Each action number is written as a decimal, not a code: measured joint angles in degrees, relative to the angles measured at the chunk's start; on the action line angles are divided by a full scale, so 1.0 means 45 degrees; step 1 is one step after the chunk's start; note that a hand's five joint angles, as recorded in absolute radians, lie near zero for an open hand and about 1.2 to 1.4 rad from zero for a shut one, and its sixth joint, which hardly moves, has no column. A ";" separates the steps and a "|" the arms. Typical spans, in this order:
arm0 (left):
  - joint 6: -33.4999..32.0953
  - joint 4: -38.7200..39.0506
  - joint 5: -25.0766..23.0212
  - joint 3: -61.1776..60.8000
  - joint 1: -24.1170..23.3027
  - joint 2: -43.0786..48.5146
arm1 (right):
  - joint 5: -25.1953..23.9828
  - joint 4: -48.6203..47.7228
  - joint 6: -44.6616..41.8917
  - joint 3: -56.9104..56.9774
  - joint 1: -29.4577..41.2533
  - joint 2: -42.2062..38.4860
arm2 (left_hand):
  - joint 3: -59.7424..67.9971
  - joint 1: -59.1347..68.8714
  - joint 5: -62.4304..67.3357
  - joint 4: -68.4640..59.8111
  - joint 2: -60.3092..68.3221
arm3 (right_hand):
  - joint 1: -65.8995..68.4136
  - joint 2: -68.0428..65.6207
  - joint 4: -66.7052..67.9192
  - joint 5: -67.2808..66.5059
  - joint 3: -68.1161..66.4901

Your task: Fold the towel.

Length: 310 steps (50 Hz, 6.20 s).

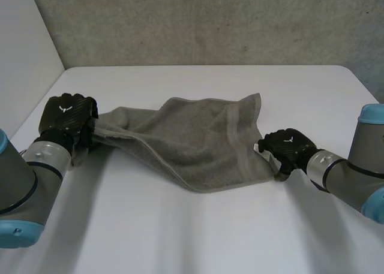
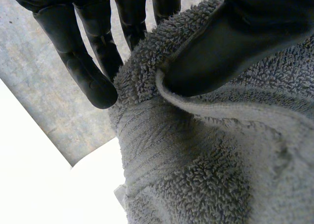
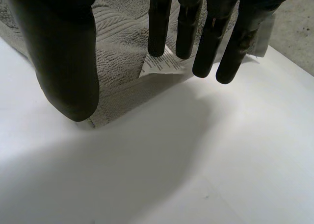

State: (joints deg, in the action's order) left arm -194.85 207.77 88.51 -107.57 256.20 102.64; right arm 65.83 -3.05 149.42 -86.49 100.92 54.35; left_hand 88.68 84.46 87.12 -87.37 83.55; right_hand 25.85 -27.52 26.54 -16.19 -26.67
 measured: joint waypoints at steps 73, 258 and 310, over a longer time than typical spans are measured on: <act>-0.0019 0.0000 0.0000 0.0021 -0.0033 0.0238 | 0.0227 0.1661 0.0600 0.1350 0.0842 -0.0068 | 0.0000 0.0000 0.0000 0.0000 0.0000 | -0.0546 0.0754 -0.0838 0.1246 0.0696; -0.0667 -0.2449 0.1813 -0.2731 -0.2643 -0.0422 | 0.1370 0.0186 -0.2091 -0.3164 -0.1953 0.3580 | -0.5308 -0.4387 -0.5017 0.5062 -0.4158 | 1.1219 -1.0357 1.1148 -1.1244 -1.1009; -0.0731 -0.3486 0.2167 0.3423 -0.3678 0.4348 | 0.1270 0.0187 -0.2504 -0.3368 -0.1904 0.3219 | -1.2150 -1.1056 -1.1804 1.1668 -1.0930 | 1.1233 -1.0420 1.1148 -1.1268 -1.1072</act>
State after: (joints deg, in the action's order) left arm -198.15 192.08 98.26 -92.16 239.65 122.21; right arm 71.54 -2.20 138.15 -101.64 92.35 68.84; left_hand 34.00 34.70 34.00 -34.86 34.37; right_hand 76.40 -74.41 76.71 -66.90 -76.49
